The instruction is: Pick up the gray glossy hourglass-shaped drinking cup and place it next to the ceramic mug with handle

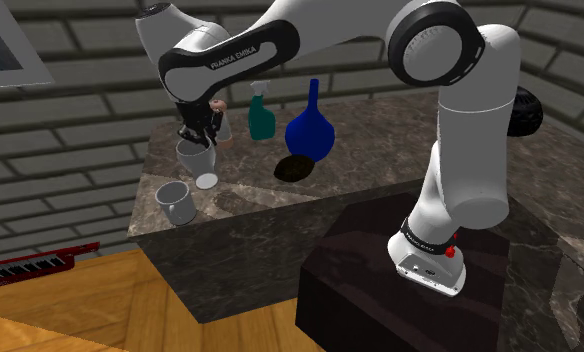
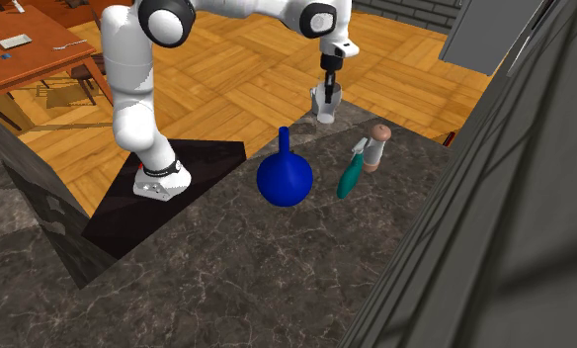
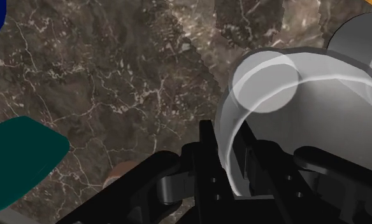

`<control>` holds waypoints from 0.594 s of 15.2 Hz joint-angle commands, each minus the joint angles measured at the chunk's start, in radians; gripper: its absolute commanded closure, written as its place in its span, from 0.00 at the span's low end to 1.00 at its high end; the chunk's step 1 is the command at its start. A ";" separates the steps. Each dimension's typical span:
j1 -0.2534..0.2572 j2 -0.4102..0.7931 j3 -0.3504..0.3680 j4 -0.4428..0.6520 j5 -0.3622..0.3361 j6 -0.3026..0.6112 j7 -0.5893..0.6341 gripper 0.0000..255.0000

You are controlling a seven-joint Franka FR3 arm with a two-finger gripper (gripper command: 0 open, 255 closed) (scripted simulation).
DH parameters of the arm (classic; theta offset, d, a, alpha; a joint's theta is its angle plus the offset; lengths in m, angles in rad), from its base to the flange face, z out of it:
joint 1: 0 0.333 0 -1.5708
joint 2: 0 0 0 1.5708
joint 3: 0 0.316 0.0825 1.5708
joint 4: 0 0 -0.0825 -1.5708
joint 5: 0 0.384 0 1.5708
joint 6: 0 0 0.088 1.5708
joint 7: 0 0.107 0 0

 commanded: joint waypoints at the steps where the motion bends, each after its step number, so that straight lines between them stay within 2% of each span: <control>1: 0.000 0.005 0.000 -0.018 -0.001 0.024 0.004 1.00; 6: -0.001 0.023 -0.001 -0.057 -0.004 0.080 0.012 1.00; 9: -0.001 0.023 -0.001 -0.057 -0.004 0.080 0.012 1.00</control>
